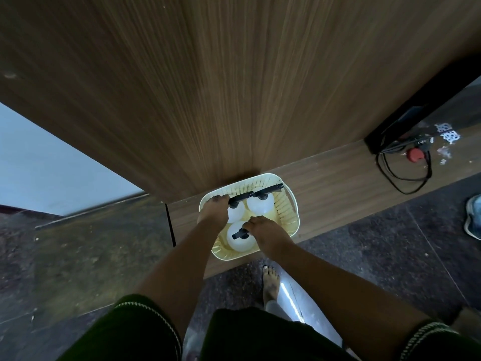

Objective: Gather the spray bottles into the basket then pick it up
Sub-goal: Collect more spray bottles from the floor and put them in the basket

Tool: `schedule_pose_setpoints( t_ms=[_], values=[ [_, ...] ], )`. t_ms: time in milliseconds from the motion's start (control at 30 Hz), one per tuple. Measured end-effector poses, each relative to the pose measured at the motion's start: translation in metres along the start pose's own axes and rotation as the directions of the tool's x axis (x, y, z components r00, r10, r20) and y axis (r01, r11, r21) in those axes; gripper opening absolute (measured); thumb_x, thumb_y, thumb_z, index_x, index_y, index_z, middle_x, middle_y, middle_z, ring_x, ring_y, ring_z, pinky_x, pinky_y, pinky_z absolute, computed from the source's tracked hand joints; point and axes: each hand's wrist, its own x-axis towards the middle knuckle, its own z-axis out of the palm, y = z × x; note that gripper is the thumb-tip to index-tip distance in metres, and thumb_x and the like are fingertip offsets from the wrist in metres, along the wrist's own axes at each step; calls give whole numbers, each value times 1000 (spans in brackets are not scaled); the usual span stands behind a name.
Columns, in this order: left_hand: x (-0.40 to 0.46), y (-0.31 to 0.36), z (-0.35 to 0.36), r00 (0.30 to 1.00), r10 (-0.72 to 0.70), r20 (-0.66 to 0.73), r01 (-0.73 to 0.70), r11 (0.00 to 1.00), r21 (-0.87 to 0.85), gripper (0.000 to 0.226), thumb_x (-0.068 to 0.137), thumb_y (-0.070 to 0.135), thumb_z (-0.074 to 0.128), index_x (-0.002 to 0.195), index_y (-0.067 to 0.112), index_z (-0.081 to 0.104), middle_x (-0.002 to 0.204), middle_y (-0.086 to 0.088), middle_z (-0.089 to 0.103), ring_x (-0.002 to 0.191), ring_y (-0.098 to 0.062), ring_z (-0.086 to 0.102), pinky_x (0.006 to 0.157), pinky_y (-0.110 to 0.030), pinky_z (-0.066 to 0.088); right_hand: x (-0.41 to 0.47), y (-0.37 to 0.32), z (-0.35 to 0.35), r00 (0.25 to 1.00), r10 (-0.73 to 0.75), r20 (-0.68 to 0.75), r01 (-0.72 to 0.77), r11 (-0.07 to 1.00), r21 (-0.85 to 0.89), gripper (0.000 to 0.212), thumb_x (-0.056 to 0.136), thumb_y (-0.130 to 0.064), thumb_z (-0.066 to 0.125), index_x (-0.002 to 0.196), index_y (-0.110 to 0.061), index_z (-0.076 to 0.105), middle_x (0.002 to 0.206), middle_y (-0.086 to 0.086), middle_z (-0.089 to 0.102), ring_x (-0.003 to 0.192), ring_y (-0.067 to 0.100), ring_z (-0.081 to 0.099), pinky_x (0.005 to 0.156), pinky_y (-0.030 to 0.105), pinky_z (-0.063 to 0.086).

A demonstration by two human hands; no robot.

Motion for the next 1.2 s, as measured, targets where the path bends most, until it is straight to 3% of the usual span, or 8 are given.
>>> schedule_pose_setpoints(
  t_ms=[133,400,533,700,800,933,1067,1200],
  values=[
    [-7,-13,1,997,-78,-5,78,996,32,27,98,17,37,118,8,51,114,-19,60,104,-37,58,72,-37,40,4,-1,-2,998,11,57,-10,1000,-22,30,88,-3,47,115,-7,58,110,15,62,102,32,58,82,40,50],
    [-1,-20,-7,997,-68,-33,69,998,6,25,97,20,37,116,12,51,105,-19,64,95,-40,61,68,-39,44,13,3,0,992,-15,126,17,1000,-14,34,87,-2,45,118,-6,59,112,17,61,106,33,55,92,40,44],
    [-4,-14,-12,996,-92,0,92,995,-40,33,97,23,45,126,9,47,118,-19,60,109,-39,56,80,-42,47,19,1,2,987,-56,153,73,992,-105,32,86,-1,47,115,-4,59,112,19,60,107,35,54,105,41,35],
    [-6,-9,-17,996,-78,35,79,996,-29,42,95,27,48,133,11,42,131,-16,54,120,-36,52,88,-43,47,15,10,8,981,-67,181,90,988,-126,56,90,-5,52,142,-12,34,137,16,45,128,33,41,115,49,20],
    [-10,-5,-19,991,-121,48,122,992,-19,50,95,28,49,140,10,35,139,-19,46,129,-35,44,96,-46,45,9,13,6,994,-73,84,76,997,-32,62,90,-24,59,145,-18,30,142,12,43,132,30,38,116,49,23],
    [-18,-7,-13,989,-145,-15,145,989,-4,59,94,38,48,142,9,31,146,-16,37,133,-34,36,100,-47,41,2,16,0,981,3,-193,23,991,129,60,89,-57,42,137,-21,41,132,7,54,121,26,48,103,43,39],
    [-32,0,-8,978,-103,-179,106,994,5,65,94,48,42,145,10,27,143,-14,39,129,-33,39,99,-47,41,0,22,-8,959,153,-240,-123,983,136,66,87,-63,32,137,-21,39,134,6,49,123,26,44,99,43,39],
    [-46,10,-7,969,-67,-238,71,997,8,67,93,49,43,146,10,28,142,-14,42,126,-33,42,97,-47,41,-8,28,-12,926,272,-263,-230,957,180,61,88,-59,44,137,-23,39,133,5,49,122,27,45,101,44,40]
  ],
)
